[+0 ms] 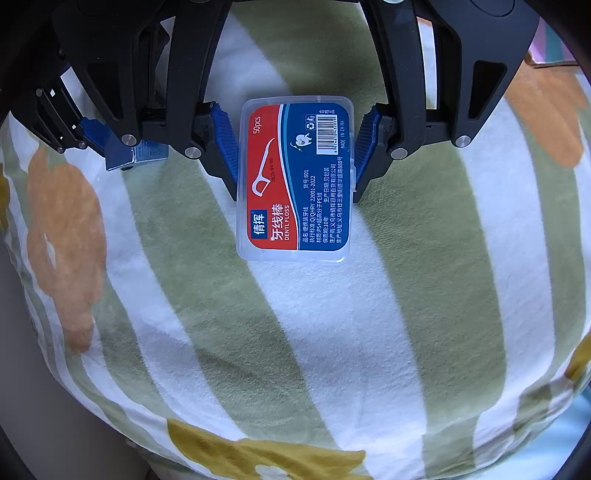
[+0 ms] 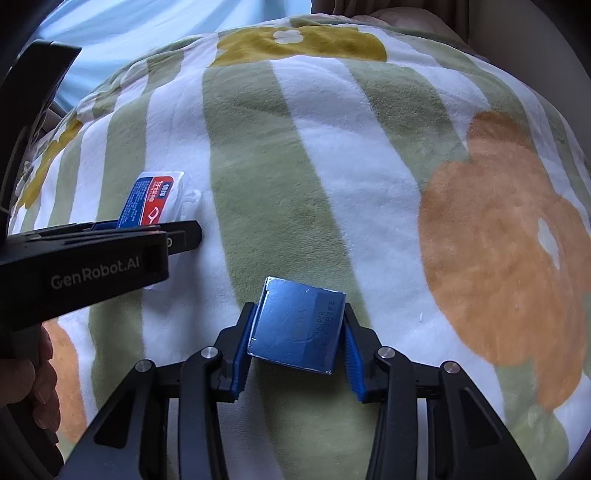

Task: Organize objects
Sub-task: 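Close the left tool on the floss case while the right tool grips the blue cube box, then lift the floss case with the left tool while the right tool carries the cube toward the box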

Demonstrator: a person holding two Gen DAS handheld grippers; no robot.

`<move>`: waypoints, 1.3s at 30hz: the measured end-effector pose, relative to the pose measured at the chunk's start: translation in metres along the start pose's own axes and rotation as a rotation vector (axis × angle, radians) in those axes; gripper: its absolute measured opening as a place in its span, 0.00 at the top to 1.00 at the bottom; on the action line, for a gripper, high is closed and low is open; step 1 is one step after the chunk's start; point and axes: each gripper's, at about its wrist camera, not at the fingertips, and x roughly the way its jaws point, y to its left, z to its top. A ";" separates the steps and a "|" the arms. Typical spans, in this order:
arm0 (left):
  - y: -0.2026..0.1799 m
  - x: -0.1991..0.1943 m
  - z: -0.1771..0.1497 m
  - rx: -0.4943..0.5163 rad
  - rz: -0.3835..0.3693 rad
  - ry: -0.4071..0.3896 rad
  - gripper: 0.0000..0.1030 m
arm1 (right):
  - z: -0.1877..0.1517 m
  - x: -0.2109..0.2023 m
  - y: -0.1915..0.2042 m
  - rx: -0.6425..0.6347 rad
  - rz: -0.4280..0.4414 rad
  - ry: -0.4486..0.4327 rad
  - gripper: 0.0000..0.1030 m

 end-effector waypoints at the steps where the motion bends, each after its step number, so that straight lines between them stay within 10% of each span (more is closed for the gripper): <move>1: -0.001 -0.001 -0.001 0.003 0.002 -0.003 0.50 | -0.002 -0.001 0.000 -0.001 -0.001 0.000 0.62; 16: -0.009 -0.055 -0.005 -0.019 0.001 -0.043 0.51 | 0.014 -0.052 -0.001 -0.008 0.016 -0.016 0.62; 39: 0.020 -0.285 -0.104 -0.256 0.089 -0.169 0.51 | 0.009 -0.240 0.048 -0.240 0.116 -0.035 0.62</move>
